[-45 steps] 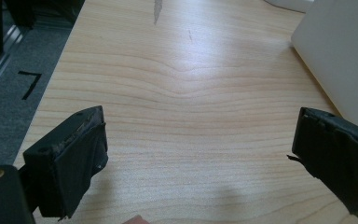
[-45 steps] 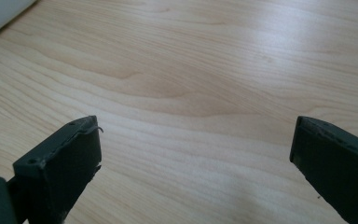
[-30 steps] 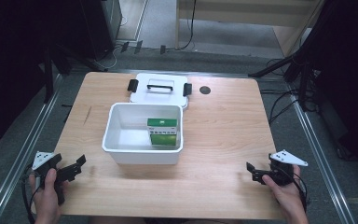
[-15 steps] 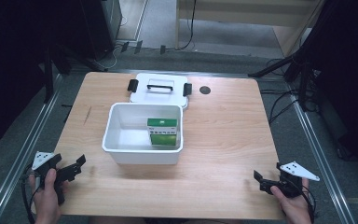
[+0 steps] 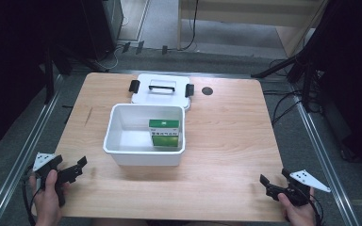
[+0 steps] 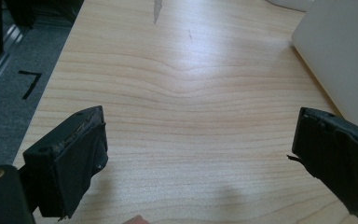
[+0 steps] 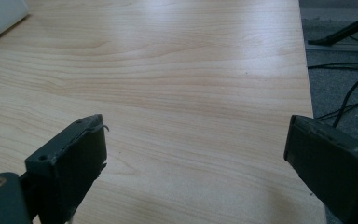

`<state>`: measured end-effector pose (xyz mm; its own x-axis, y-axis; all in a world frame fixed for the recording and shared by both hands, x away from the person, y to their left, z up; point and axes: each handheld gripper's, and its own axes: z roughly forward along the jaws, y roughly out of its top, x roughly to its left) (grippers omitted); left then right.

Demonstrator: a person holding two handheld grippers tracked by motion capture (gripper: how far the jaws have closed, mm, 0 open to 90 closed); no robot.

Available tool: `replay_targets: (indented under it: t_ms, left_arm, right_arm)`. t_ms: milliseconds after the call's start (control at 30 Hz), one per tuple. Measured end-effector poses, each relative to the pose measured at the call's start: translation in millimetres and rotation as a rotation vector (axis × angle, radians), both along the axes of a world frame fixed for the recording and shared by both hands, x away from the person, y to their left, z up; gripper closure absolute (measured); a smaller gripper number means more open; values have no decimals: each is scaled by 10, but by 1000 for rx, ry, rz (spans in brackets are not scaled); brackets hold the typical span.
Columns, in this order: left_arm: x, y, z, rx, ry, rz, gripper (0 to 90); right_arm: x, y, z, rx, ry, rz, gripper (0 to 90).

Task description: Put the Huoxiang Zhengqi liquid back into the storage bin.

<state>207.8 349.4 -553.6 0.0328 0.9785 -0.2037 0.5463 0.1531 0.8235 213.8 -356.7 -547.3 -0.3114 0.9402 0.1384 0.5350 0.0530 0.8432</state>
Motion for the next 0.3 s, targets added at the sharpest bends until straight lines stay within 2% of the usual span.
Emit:
replay_targets:
  t_ms: [67,167,300]
  left_arm:
    - [-2,2,2,-1,0,-1,40]
    - [-5,3,2,-1,-1,0,40]
    - [-2,4,2,3,-3,1,40]
  right_arm:
    - [2,19,-1,-13,17,-6,63]
    - [2,36,-2,-35,13,-18,63]
    - [11,39,-4,-40,17,-23,62]
